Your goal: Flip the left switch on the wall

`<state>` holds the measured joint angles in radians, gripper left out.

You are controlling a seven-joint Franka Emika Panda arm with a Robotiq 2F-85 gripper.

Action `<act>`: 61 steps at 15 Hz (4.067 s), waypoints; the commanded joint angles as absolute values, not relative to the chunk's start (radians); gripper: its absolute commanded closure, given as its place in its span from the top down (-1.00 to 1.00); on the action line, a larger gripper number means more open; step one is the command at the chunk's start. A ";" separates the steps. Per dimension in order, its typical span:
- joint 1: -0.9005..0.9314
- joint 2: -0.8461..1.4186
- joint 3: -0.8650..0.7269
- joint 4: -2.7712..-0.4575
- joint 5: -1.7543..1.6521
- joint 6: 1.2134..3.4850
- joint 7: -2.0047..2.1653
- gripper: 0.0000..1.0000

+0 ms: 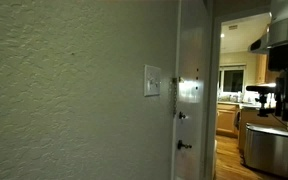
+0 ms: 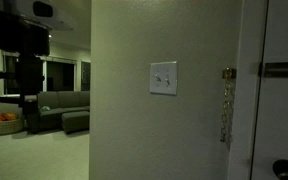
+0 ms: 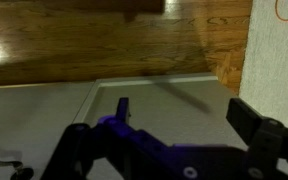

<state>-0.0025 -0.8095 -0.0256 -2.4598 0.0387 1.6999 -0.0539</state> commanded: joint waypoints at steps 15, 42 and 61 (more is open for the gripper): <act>-0.001 -0.808 -0.027 -2.456 0.038 1.697 -0.053 1.00; 0.018 -0.450 0.078 -2.199 0.030 1.991 0.034 1.00; 0.002 -0.144 0.052 -1.783 -0.029 2.084 0.037 0.20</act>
